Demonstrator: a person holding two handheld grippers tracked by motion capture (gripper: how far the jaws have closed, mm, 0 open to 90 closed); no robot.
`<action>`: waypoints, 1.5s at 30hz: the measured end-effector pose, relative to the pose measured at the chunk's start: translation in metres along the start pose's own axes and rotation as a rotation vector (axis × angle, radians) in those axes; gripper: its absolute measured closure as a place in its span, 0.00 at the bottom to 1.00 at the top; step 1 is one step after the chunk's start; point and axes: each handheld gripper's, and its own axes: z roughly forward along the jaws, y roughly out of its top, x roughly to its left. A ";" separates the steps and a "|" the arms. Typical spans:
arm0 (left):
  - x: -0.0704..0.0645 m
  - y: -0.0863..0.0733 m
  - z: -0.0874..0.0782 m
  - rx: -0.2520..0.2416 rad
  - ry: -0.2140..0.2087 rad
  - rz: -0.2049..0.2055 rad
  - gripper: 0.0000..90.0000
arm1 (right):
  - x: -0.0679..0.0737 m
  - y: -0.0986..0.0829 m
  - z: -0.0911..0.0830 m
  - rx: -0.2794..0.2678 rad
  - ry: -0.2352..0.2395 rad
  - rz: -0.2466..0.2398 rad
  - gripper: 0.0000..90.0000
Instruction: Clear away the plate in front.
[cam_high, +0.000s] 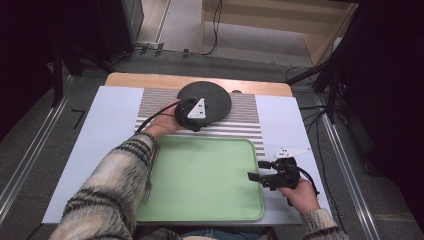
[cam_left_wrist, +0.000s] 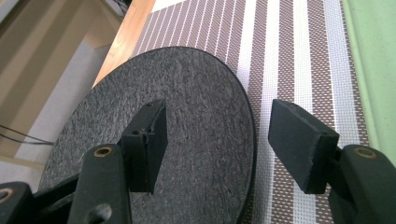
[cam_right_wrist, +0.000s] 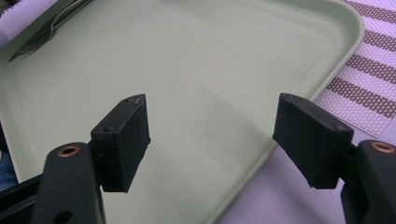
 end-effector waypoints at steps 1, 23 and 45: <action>-0.002 -0.001 0.001 -0.008 0.007 0.002 0.43 | 0.000 0.000 0.000 -0.001 -0.001 0.000 0.28; -0.014 -0.021 0.015 0.075 0.080 0.119 0.61 | -0.001 -0.001 -0.001 -0.001 -0.010 0.002 0.28; -0.035 -0.022 0.020 0.119 0.199 0.370 0.86 | -0.001 -0.001 0.000 0.006 -0.017 -0.007 0.28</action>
